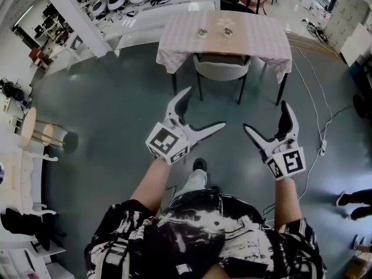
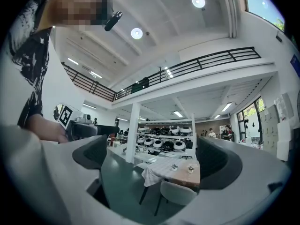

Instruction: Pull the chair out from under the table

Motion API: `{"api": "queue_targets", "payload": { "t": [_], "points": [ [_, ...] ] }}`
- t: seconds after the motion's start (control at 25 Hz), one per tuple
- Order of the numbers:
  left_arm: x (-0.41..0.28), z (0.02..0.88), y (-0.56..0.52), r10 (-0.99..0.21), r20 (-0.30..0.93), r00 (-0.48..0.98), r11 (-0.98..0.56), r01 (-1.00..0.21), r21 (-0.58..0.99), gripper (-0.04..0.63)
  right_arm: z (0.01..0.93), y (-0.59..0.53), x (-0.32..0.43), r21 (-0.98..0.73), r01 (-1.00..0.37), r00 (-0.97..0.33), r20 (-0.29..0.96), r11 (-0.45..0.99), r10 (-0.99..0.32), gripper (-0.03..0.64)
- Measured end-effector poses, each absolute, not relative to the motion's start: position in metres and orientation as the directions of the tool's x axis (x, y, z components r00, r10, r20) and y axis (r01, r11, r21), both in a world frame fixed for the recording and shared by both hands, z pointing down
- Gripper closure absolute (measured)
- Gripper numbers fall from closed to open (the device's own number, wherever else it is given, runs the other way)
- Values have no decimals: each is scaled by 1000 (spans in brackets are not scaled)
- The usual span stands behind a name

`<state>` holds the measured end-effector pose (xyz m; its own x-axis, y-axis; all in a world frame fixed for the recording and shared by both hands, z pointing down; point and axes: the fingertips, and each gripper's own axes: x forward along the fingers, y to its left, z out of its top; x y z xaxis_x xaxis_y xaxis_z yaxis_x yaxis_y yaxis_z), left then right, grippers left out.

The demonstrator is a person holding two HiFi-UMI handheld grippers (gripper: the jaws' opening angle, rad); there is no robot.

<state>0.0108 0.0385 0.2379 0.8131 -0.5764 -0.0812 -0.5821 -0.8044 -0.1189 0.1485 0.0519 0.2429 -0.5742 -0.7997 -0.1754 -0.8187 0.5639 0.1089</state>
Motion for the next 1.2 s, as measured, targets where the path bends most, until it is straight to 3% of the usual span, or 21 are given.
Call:
{"api": "queue_targets", "payload": {
  "t": [0.84,1.2],
  "points": [
    [-51,244,-285,-498,-80,863,-858,-504,-102,77,238,-263,73,139,-845,-532,-120,517,-838,41],
    [-34,257,-357,-473,-57,879,-874,-476,-98,77,256,-330,89,118,-860,-508,-97,497,-856,41]
  ]
}}
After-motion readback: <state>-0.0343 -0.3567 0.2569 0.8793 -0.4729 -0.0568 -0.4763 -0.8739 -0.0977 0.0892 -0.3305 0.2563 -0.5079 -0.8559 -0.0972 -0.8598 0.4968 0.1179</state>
